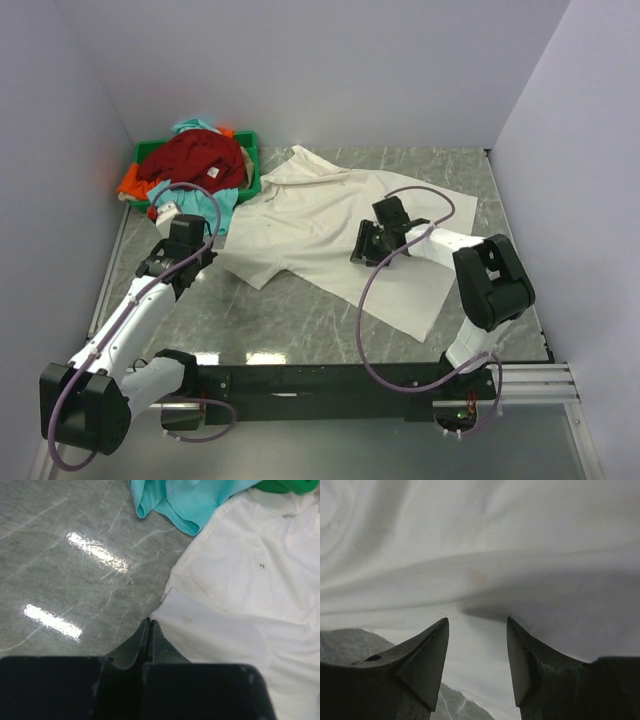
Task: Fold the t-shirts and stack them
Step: Fold the tshirt
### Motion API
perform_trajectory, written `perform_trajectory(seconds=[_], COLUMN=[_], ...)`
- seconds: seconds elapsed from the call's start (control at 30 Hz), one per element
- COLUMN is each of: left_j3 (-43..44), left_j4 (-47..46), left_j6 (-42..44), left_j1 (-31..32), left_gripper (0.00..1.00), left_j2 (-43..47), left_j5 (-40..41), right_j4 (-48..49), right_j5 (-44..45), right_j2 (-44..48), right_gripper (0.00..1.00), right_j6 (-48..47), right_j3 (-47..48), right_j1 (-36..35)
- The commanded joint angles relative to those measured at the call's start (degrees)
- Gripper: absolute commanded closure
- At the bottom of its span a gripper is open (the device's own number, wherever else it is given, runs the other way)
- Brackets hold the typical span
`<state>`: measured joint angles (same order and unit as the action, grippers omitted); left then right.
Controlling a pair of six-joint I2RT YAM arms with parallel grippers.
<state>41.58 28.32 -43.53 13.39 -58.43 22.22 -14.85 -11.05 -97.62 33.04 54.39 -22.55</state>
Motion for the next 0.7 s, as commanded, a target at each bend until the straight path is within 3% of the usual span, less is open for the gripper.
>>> perform_trajectory(seconds=[0.0,0.17,0.3,0.43,0.67], left_j3=[1.66,0.96,-0.10,-0.45,-0.54], left_j4=[-3.00,-4.06,-5.28,-5.73,-7.31], left_j6=[1.43,1.52,1.78,2.22,3.27], left_j1=[-1.61,-2.05,-2.05,-1.96,-1.96], left_gripper=[1.00,1.00,1.00,1.00,1.00], left_j2=[0.16,-0.28,0.42,0.60,1.04], left_j5=[0.99,-0.33,-2.00,-3.14,-5.78], right_j4=[0.79,-0.44,-2.71,-7.72,-21.60], right_j5=[1.91,2.61,4.19,10.14,20.26], right_j2=[-2.57,-4.51,-0.74,8.64,25.01], right_gripper=[0.43,0.44,0.44,0.44,0.43], right_j6=[0.63,0.98,0.98,0.10,3.07], right_j3=[3.43,6.07,5.73,3.45,-9.89], right_j1=[-1.62,-2.76,-3.56,-4.00,-3.91])
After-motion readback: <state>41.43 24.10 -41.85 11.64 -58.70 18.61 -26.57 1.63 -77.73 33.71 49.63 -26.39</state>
